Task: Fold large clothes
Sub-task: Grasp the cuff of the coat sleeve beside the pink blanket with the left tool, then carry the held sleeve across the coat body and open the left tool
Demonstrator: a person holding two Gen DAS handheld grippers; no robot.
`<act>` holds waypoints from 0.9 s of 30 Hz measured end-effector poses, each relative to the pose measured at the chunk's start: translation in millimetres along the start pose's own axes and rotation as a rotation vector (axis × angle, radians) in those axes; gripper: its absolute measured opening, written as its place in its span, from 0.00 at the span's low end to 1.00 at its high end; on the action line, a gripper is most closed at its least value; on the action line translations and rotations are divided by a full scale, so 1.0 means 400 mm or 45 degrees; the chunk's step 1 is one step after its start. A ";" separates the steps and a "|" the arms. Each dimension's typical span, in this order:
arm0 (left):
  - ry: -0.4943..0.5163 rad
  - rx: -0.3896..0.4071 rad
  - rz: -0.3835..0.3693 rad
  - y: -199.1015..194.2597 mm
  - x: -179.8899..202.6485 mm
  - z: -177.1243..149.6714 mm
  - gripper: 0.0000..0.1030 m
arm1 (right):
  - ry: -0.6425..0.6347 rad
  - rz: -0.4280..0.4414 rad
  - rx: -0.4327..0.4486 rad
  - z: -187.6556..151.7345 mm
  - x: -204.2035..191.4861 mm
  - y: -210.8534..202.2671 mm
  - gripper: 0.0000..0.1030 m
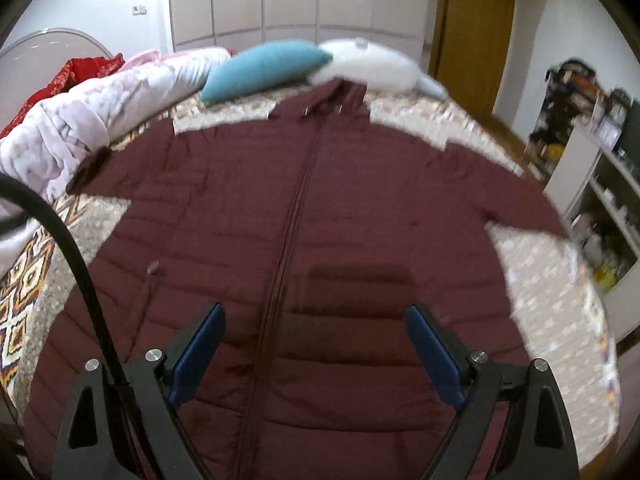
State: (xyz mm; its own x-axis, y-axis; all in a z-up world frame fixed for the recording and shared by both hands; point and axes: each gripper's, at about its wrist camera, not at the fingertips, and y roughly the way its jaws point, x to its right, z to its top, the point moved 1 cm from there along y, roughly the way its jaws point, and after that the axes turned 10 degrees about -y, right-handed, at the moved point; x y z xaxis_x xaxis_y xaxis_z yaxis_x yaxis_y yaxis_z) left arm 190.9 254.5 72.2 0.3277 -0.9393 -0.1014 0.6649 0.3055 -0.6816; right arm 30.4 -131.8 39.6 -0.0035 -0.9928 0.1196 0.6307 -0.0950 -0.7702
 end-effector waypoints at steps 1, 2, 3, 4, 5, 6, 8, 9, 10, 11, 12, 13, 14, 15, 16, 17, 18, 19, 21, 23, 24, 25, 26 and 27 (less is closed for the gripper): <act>0.007 -0.003 0.011 0.028 0.002 0.020 1.00 | 0.005 0.014 -0.018 -0.006 -0.003 0.018 0.91; 0.019 -0.011 0.026 0.066 0.005 0.047 1.00 | 0.011 0.031 -0.041 -0.014 -0.008 0.042 0.91; 0.025 -0.017 0.033 0.091 0.008 0.063 1.00 | 0.014 0.042 -0.051 -0.019 -0.010 0.053 0.91; 0.032 -0.026 0.040 0.121 0.012 0.082 1.00 | 0.015 0.055 -0.063 -0.024 -0.014 0.070 0.91; 0.040 -0.043 0.053 0.159 0.017 0.103 1.00 | 0.009 0.064 -0.075 -0.030 -0.018 0.085 0.91; 0.042 -0.051 0.065 0.182 0.021 0.114 1.00 | 0.003 0.069 -0.080 -0.033 -0.022 0.093 0.91; 0.046 -0.065 0.080 0.245 0.031 0.142 0.99 | -0.017 0.074 -0.090 -0.039 -0.031 0.115 0.91; 0.052 -0.070 0.084 0.272 0.035 0.151 0.99 | -0.028 0.066 -0.089 -0.042 -0.034 0.124 0.91; 0.064 -0.074 0.090 0.302 0.043 0.160 0.99 | -0.037 0.061 -0.085 -0.043 -0.035 0.129 0.92; 0.079 -0.081 0.095 0.334 0.052 0.168 0.99 | -0.048 0.060 -0.075 -0.044 -0.036 0.134 0.92; 0.093 -0.090 0.103 0.358 0.058 0.171 0.99 | -0.052 0.062 -0.071 -0.045 -0.037 0.138 0.93; 0.110 -0.100 0.122 0.390 0.066 0.177 0.98 | -0.054 0.066 -0.064 -0.046 -0.037 0.142 0.94; 0.126 -0.107 0.142 0.421 0.073 0.184 0.98 | -0.053 0.069 -0.062 -0.045 -0.037 0.146 0.94; 0.137 -0.111 0.157 0.441 0.079 0.188 0.98 | -0.050 0.072 -0.060 -0.044 -0.038 0.151 0.95; 0.144 -0.114 0.172 0.465 0.082 0.193 0.98 | -0.048 0.075 -0.056 -0.046 -0.038 0.154 0.96; 0.148 -0.117 0.189 0.485 0.085 0.197 0.97 | -0.049 0.075 -0.054 -0.045 -0.039 0.158 0.96; 0.146 -0.125 0.202 0.510 0.085 0.202 0.96 | -0.053 0.074 -0.052 -0.046 -0.041 0.159 0.97; 0.141 -0.140 0.210 0.529 0.085 0.204 0.89 | -0.059 0.071 -0.051 -0.045 -0.043 0.163 0.98; 0.126 -0.201 0.217 0.569 0.081 0.201 0.61 | -0.074 0.063 -0.051 -0.047 -0.050 0.167 1.00; 0.085 -0.256 0.197 0.586 0.071 0.197 0.20 | -0.083 0.058 -0.052 -0.047 -0.053 0.170 1.00; 0.079 -0.247 0.215 0.579 0.071 0.197 0.17 | -0.083 0.060 -0.051 -0.048 -0.053 0.171 1.00; 0.083 -0.239 0.221 0.570 0.073 0.198 0.14 | -0.080 0.065 -0.049 -0.048 -0.051 0.172 1.00; 0.083 -0.242 0.208 0.553 0.077 0.200 0.12 | -0.077 0.071 -0.048 -0.049 -0.049 0.172 1.00; 0.074 -0.242 0.187 0.536 0.080 0.203 0.12 | -0.075 0.073 -0.046 -0.049 -0.047 0.174 1.00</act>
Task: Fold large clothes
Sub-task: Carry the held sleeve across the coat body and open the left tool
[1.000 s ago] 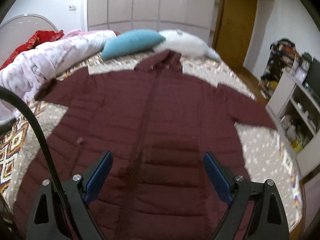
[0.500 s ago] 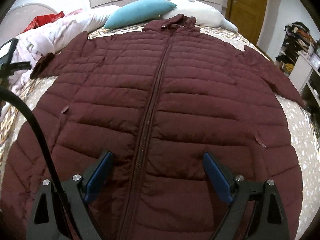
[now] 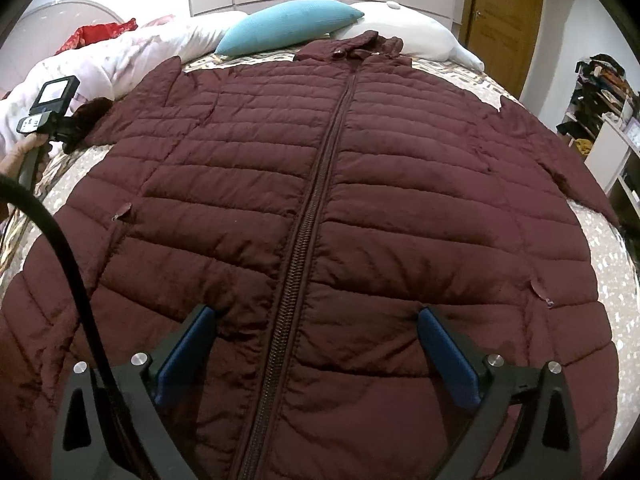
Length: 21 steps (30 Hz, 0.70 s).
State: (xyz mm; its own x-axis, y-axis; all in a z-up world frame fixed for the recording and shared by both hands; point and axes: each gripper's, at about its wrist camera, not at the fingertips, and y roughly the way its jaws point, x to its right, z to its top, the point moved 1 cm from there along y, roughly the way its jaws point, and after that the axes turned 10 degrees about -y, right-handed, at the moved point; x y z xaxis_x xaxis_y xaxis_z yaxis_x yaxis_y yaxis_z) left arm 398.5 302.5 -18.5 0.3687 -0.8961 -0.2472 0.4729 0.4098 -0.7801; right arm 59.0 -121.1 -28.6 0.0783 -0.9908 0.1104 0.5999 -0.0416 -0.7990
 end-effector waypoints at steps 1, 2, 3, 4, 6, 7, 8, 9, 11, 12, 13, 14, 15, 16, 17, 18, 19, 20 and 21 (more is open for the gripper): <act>-0.012 0.006 -0.040 -0.029 0.000 -0.002 0.12 | 0.001 0.003 0.003 -0.001 0.001 0.000 1.00; -0.028 0.013 -0.089 -0.062 0.002 -0.004 0.11 | 0.003 0.006 0.006 -0.002 0.002 0.000 1.00; -0.043 0.019 -0.150 -0.103 0.006 -0.008 0.11 | 0.005 0.009 0.009 -0.002 0.002 0.000 1.00; -0.054 0.023 -0.217 -0.149 0.014 -0.016 0.11 | 0.008 0.012 0.012 -0.001 0.003 0.000 1.00; -0.060 0.030 -0.359 -0.239 0.039 -0.038 0.11 | 0.018 0.025 0.021 -0.002 0.007 -0.002 1.00; -0.060 0.031 -0.455 -0.293 0.062 -0.058 0.11 | 0.029 0.037 0.029 -0.002 0.011 -0.005 1.00; -0.057 0.025 -0.528 -0.333 0.084 -0.078 0.11 | 0.042 0.051 0.041 -0.002 0.015 -0.010 1.00; -0.044 0.011 -0.623 -0.381 0.117 -0.106 0.11 | 0.074 0.068 0.066 -0.003 0.027 -0.021 0.97; 0.008 -0.015 -0.794 -0.474 0.197 -0.182 0.11 | 0.167 0.109 0.112 -0.003 0.064 -0.051 0.91; 0.036 -0.028 -0.851 -0.503 0.230 -0.212 0.11 | 0.219 0.112 0.131 -0.003 0.088 -0.070 0.91; 0.068 -0.044 -0.909 -0.536 0.267 -0.248 0.10 | 0.268 0.091 0.150 -0.005 0.117 -0.091 0.91; 0.109 -0.067 -0.966 -0.571 0.317 -0.296 0.10 | 0.298 0.064 0.162 -0.006 0.146 -0.110 0.91; 0.135 -0.084 -1.000 -0.591 0.350 -0.329 0.10 | 0.311 0.046 0.167 -0.007 0.162 -0.120 0.91; 0.160 -0.103 -1.031 -0.607 0.382 -0.363 0.10 | 0.334 0.012 0.174 -0.009 0.191 -0.136 0.91; 0.181 -0.129 -1.060 -0.618 0.417 -0.397 0.10 | 0.355 -0.010 0.178 -0.011 0.214 -0.147 0.91; 0.199 -0.172 -1.089 -0.623 0.453 -0.433 0.10 | 0.383 -0.031 0.183 -0.015 0.239 -0.160 0.91; 0.210 -0.205 -1.103 -0.624 0.480 -0.463 0.10 | 0.413 -0.042 0.188 -0.019 0.261 -0.173 0.91; 0.227 -0.233 -1.095 -0.619 0.514 -0.499 0.10 | 0.439 -0.047 0.191 -0.022 0.282 -0.184 0.91; 0.241 -0.233 -1.074 -0.616 0.536 -0.522 0.10 | 0.458 -0.051 0.193 -0.023 0.298 -0.194 0.91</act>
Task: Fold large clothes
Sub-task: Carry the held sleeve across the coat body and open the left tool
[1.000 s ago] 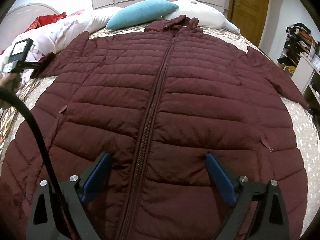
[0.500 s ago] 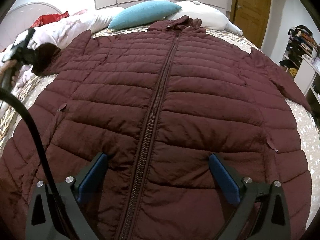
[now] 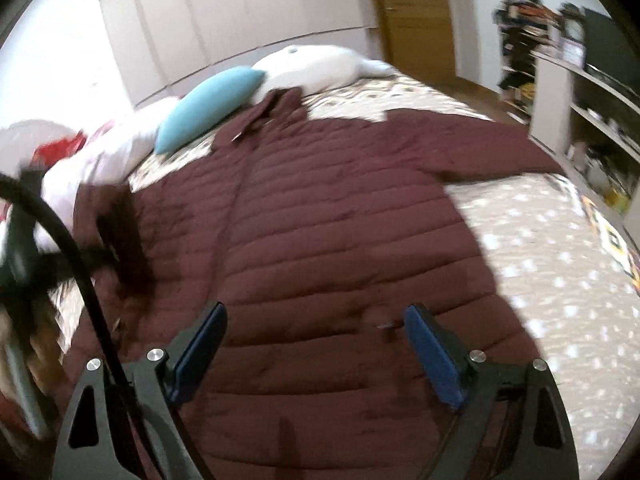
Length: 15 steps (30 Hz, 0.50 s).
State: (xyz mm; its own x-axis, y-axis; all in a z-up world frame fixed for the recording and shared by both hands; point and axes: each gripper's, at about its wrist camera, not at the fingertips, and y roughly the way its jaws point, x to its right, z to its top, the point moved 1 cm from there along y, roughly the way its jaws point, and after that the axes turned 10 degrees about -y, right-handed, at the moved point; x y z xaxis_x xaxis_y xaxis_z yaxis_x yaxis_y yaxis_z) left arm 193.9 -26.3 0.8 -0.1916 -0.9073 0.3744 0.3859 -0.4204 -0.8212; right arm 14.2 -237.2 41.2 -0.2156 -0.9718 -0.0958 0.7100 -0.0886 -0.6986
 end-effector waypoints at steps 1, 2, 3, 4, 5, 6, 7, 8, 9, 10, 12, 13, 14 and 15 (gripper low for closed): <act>0.010 0.003 0.026 0.024 0.011 -0.015 0.11 | 0.011 -0.002 0.005 0.007 0.011 -0.009 0.91; 0.008 0.009 0.040 0.038 0.015 -0.020 0.14 | 0.013 -0.002 0.012 0.014 0.017 -0.018 0.91; 0.006 0.032 0.062 0.046 0.022 -0.030 0.17 | 0.009 -0.002 0.016 0.023 0.018 -0.021 0.91; 0.010 0.054 0.076 0.044 0.030 -0.032 0.18 | -0.007 0.000 0.025 0.032 0.013 -0.026 0.91; 0.019 0.063 0.097 0.042 0.038 -0.033 0.22 | -0.030 0.006 0.032 0.042 0.004 -0.028 0.91; 0.027 0.057 0.111 0.036 0.045 -0.033 0.25 | -0.045 0.011 0.035 0.042 -0.002 -0.031 0.91; 0.038 0.047 0.120 0.030 0.049 -0.031 0.35 | -0.067 0.024 0.036 0.051 -0.015 -0.031 0.91; 0.050 0.046 0.132 0.013 0.054 -0.037 0.42 | -0.090 0.041 0.030 0.062 -0.031 -0.024 0.91; 0.063 0.058 0.147 -0.003 0.048 -0.038 0.45 | -0.103 0.050 0.025 0.061 -0.042 -0.021 0.91; 0.081 0.074 0.172 -0.020 0.048 -0.047 0.48 | -0.121 0.063 0.017 0.067 -0.058 -0.011 0.91; 0.110 0.124 0.227 -0.073 0.035 -0.075 0.49 | -0.137 0.076 0.006 0.072 -0.074 -0.001 0.91; 0.107 0.145 0.252 -0.097 0.021 -0.090 0.52 | -0.172 0.126 -0.030 0.085 -0.118 0.034 0.91; 0.093 0.166 0.284 -0.122 0.003 -0.108 0.56 | -0.181 0.140 -0.042 0.089 -0.130 0.049 0.91; 0.063 0.189 0.322 -0.145 -0.020 -0.127 0.58 | -0.197 0.160 -0.058 0.092 -0.152 0.066 0.91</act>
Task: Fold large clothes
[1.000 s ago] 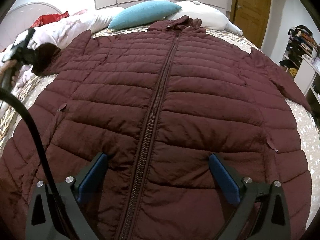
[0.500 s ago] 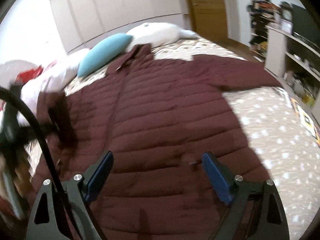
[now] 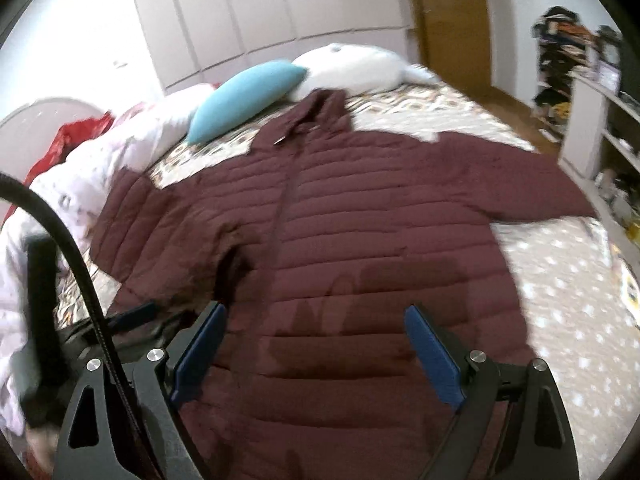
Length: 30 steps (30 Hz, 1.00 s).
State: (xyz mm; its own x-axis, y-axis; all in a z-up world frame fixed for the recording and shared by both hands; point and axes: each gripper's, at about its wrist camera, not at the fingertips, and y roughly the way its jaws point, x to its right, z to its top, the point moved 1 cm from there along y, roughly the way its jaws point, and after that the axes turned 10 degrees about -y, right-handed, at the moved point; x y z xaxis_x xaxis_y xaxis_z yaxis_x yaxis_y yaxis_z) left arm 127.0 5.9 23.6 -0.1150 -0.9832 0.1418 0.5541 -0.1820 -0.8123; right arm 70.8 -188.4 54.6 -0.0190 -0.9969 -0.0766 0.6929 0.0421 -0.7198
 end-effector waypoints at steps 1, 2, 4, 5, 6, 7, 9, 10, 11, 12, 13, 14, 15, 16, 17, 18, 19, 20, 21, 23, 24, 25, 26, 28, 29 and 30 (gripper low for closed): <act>-0.030 0.014 0.026 -0.016 -0.025 -0.017 0.62 | -0.021 0.029 -0.016 0.008 -0.022 0.025 0.91; -0.061 0.025 0.042 -0.030 -0.053 -0.036 0.63 | -0.040 0.049 -0.027 0.014 -0.038 0.044 0.91; -0.123 0.021 0.073 -0.042 -0.110 -0.072 0.63 | -0.101 0.082 -0.072 0.030 -0.084 0.103 0.91; -0.154 0.013 0.088 -0.043 -0.135 -0.086 0.63 | -0.127 0.075 -0.092 0.037 -0.106 0.133 0.91; -0.185 0.011 0.100 -0.041 -0.158 -0.098 0.63 | -0.141 0.062 -0.108 0.042 -0.119 0.158 0.91; -0.198 0.016 0.109 -0.042 -0.171 -0.105 0.63 | -0.154 0.054 -0.129 0.049 -0.132 0.190 0.91; -0.207 0.040 0.132 -0.052 -0.191 -0.115 0.63 | -0.154 0.053 -0.172 0.060 -0.152 0.243 0.91; -0.207 0.049 0.138 -0.054 -0.193 -0.110 0.63 | -0.141 0.059 -0.195 0.066 -0.161 0.272 0.91; -0.206 0.058 0.141 -0.060 -0.196 -0.107 0.63 | -0.130 0.065 -0.214 0.071 -0.167 0.290 0.90; -0.200 0.069 0.143 -0.067 -0.198 -0.101 0.63 | -0.119 0.073 -0.233 0.075 -0.172 0.307 0.82; -0.194 0.078 0.148 -0.072 -0.199 -0.095 0.63 | -0.115 0.086 -0.250 0.083 -0.176 0.320 0.66; -0.189 0.089 0.155 -0.073 -0.198 -0.087 0.63 | -0.126 0.095 -0.264 0.090 -0.174 0.322 0.56; -0.186 0.098 0.162 -0.076 -0.199 -0.080 0.63 | -0.135 0.108 -0.279 0.099 -0.172 0.324 0.35; -0.185 0.102 0.167 -0.079 -0.202 -0.077 0.63 | -0.140 0.127 -0.291 0.115 -0.160 0.320 0.26; -0.187 0.107 0.177 -0.078 -0.205 -0.069 0.63 | -0.132 0.115 -0.272 0.129 -0.139 0.308 0.23; -0.187 0.110 0.180 -0.077 -0.207 -0.064 0.63 | -0.130 0.076 -0.254 0.142 -0.116 0.297 0.19; -0.186 0.115 0.188 -0.075 -0.208 -0.055 0.63 | -0.127 0.022 -0.240 0.155 -0.084 0.285 0.17; -0.182 0.123 0.203 -0.071 -0.208 -0.044 0.63 | -0.112 -0.023 -0.230 0.167 -0.046 0.275 0.16; -0.178 0.128 0.216 -0.068 -0.209 -0.035 0.63 | -0.095 -0.063 -0.225 0.176 -0.013 0.270 0.15; -0.171 0.141 0.246 -0.058 -0.208 -0.013 0.63 | -0.073 -0.200 -0.219 0.187 0.075 0.260 0.15; -0.168 0.151 0.258 -0.052 -0.205 0.001 0.63 | -0.072 -0.244 -0.219 0.189 0.100 0.258 0.15; -0.162 0.163 0.267 -0.045 -0.201 0.016 0.63 | -0.067 -0.300 -0.229 0.187 0.148 0.258 0.15; -0.153 0.173 0.275 -0.038 -0.194 0.028 0.63 | -0.054 -0.315 -0.243 0.183 0.182 0.262 0.15; -0.135 0.175 0.292 -0.009 -0.180 0.060 0.63 | -0.018 -0.297 -0.278 0.177 0.231 0.277 0.15; -0.136 0.165 0.295 0.016 -0.173 0.079 0.63 | 0.002 -0.283 -0.297 0.168 0.251 0.288 0.15; -0.140 0.158 0.290 0.033 -0.173 0.091 0.63 | 0.020 -0.266 -0.308 0.160 0.264 0.299 0.15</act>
State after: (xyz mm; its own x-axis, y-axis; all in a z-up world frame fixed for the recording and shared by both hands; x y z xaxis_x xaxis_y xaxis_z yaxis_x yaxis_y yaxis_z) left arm 172.2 71.1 23.6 0.1104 -0.9934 0.0300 0.6529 0.0498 -0.7558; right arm 197.6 -292.8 4.6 -0.1556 -0.9845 0.0807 0.4813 -0.1470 -0.8641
